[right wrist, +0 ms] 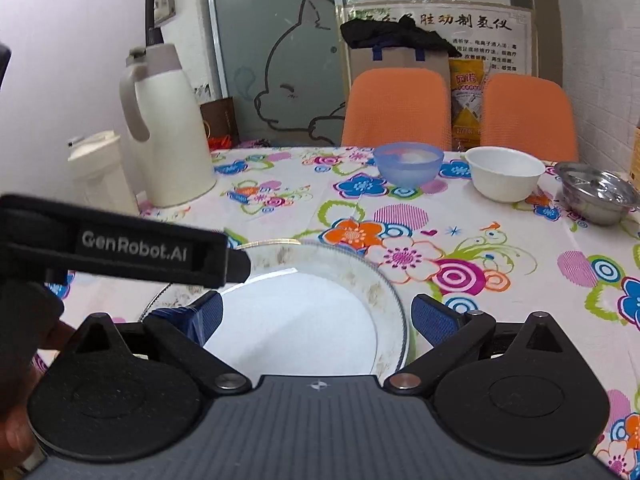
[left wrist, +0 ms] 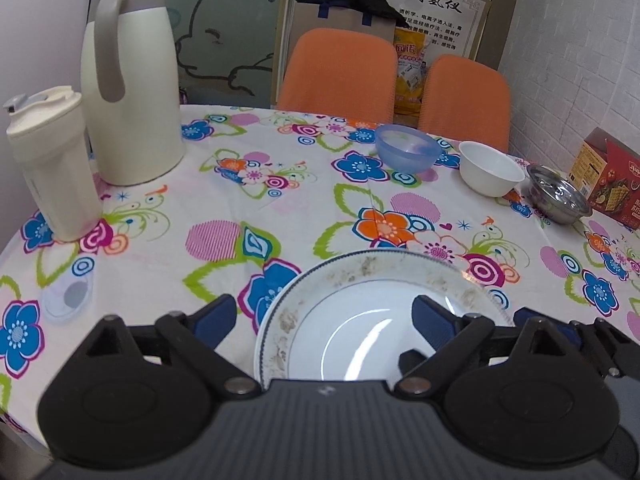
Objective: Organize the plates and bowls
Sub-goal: 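Carry the gold-rimmed plate onto the plate stack and open the left tool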
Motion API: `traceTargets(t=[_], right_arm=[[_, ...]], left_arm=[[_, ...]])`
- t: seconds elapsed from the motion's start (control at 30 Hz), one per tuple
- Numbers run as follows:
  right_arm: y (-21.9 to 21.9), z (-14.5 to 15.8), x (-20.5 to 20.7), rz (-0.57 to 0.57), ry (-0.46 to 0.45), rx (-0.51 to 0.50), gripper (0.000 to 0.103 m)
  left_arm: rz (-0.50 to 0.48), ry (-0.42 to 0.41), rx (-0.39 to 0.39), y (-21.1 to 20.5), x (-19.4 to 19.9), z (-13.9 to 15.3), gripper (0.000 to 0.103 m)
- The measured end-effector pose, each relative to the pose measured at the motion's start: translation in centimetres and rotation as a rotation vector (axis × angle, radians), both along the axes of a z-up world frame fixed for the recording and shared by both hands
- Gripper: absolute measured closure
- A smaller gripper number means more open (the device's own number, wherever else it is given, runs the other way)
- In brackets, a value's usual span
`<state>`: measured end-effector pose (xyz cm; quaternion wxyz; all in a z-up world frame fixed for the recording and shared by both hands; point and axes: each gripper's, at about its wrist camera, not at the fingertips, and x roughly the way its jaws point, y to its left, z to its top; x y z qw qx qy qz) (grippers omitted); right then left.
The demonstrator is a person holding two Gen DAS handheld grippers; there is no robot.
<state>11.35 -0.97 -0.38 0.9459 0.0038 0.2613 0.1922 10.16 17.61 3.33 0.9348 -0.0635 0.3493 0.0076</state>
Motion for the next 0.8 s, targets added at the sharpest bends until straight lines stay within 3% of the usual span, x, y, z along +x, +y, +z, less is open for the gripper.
traceTargets(t=[0.27, 0.63, 0.8], right_arm=[[-2.0, 0.3, -0.3, -0.003, -0.006, 0.022, 0.014], [-14.7, 0.6, 2.5, -0.258, 0.066, 0.136, 0.014], [-19.3, 1.1, 4.6, -0.310, 0.062, 0.108, 0.014]], left_arm=[[-0.022, -0.013, -0.006, -0.6, -0.2, 0.6, 0.009], [-0.136, 0.030, -0.009, -6.2, 2.2, 0.5, 0.006], [-0.211, 0.069, 0.005, -10.7, 4.9, 0.2, 0.006]])
